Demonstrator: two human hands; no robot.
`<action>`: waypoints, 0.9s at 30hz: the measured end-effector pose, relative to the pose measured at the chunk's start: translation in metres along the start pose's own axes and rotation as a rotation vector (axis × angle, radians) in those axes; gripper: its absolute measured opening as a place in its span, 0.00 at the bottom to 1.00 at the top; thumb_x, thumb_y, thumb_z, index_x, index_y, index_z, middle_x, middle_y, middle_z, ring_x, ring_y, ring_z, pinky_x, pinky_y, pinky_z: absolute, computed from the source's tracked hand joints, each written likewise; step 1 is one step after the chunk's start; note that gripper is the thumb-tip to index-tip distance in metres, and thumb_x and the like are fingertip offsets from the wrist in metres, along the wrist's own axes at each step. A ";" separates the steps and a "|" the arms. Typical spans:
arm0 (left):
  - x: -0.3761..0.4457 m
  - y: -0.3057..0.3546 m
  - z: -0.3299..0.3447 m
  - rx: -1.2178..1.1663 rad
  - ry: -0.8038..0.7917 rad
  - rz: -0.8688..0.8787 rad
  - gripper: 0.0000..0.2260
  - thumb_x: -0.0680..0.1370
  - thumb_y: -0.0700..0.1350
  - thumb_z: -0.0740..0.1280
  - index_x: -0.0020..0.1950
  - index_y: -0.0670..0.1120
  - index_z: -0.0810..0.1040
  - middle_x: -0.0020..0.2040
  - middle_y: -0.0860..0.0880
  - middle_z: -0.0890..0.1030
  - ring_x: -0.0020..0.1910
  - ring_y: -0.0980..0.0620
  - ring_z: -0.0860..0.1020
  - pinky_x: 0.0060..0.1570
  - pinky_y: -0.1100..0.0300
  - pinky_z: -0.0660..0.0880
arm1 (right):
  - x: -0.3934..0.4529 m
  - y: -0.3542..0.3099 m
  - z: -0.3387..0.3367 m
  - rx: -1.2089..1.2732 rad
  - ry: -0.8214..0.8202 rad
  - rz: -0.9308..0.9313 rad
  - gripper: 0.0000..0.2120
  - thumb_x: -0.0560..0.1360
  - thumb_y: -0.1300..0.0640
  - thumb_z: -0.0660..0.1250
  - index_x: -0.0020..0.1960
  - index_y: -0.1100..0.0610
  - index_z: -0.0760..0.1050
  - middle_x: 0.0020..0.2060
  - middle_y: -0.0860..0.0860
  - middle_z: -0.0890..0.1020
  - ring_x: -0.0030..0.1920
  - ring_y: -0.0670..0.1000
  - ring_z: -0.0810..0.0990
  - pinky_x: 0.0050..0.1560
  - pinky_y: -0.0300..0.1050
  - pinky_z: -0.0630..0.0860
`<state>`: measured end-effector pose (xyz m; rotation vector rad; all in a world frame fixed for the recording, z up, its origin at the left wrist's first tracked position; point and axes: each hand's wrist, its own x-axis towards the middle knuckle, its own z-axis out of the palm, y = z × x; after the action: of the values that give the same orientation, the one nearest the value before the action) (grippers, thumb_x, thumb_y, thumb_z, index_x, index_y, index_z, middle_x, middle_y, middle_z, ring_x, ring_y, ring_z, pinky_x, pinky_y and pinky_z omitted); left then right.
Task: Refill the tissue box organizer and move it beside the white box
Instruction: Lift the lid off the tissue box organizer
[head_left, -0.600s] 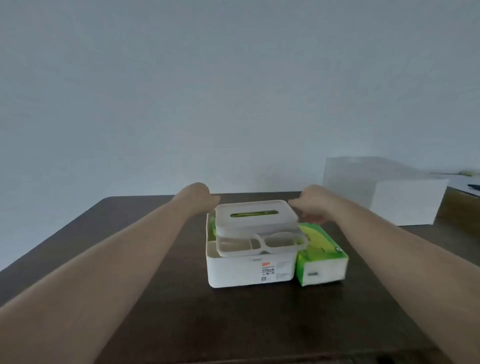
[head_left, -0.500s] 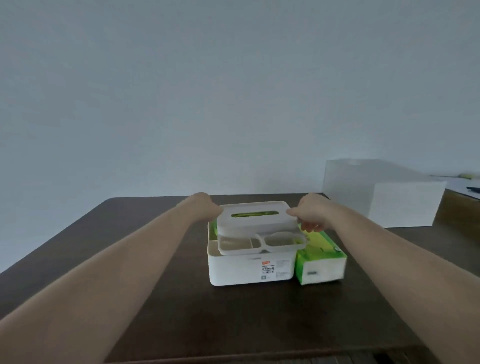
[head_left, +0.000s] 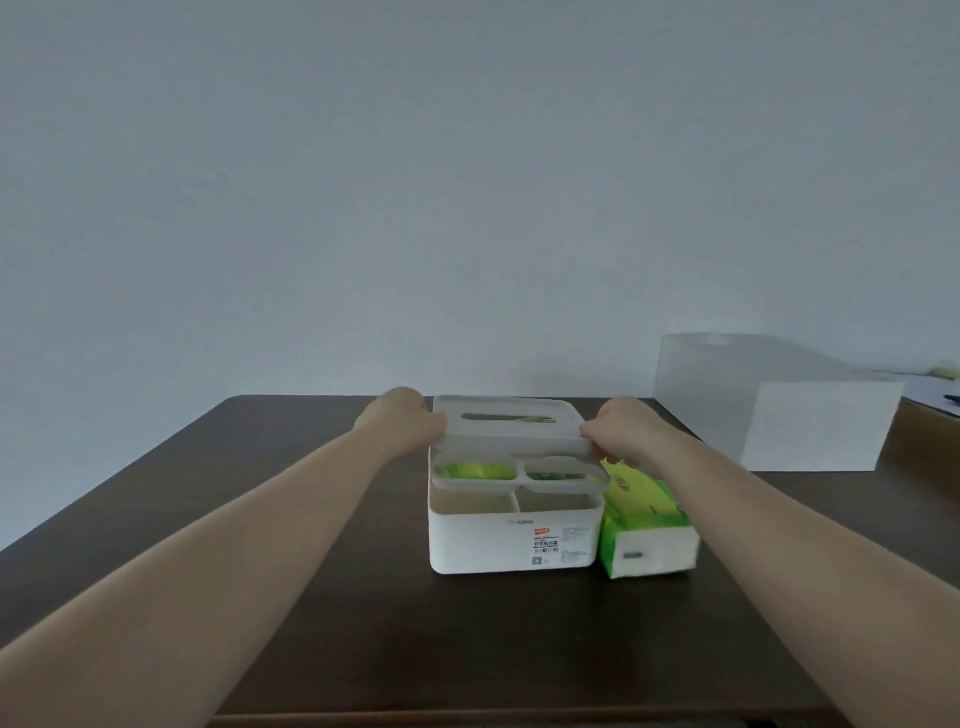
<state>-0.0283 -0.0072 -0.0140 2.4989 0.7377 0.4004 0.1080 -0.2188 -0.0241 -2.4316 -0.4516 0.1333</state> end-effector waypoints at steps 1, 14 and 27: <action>0.000 -0.001 -0.005 -0.019 0.023 -0.001 0.09 0.72 0.42 0.61 0.33 0.45 0.64 0.31 0.50 0.66 0.29 0.50 0.63 0.29 0.61 0.59 | 0.000 -0.004 0.001 0.016 0.014 -0.012 0.07 0.70 0.64 0.61 0.33 0.60 0.70 0.30 0.58 0.75 0.31 0.54 0.70 0.29 0.40 0.61; 0.001 -0.079 -0.056 -0.059 0.216 -0.101 0.09 0.71 0.41 0.62 0.32 0.46 0.65 0.31 0.48 0.66 0.32 0.47 0.64 0.31 0.60 0.59 | 0.001 -0.089 0.048 -0.037 0.001 -0.206 0.12 0.73 0.61 0.62 0.46 0.68 0.80 0.39 0.61 0.81 0.36 0.56 0.75 0.36 0.43 0.68; 0.002 -0.194 -0.074 0.027 0.219 -0.296 0.11 0.70 0.39 0.62 0.29 0.47 0.65 0.28 0.49 0.66 0.31 0.47 0.64 0.30 0.60 0.60 | -0.010 -0.170 0.140 -0.308 -0.141 -0.299 0.14 0.71 0.67 0.61 0.27 0.60 0.70 0.23 0.55 0.73 0.25 0.53 0.72 0.29 0.41 0.67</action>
<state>-0.1389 0.1630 -0.0565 2.3433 1.1872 0.5628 0.0209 -0.0162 -0.0272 -2.6260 -0.9544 0.1129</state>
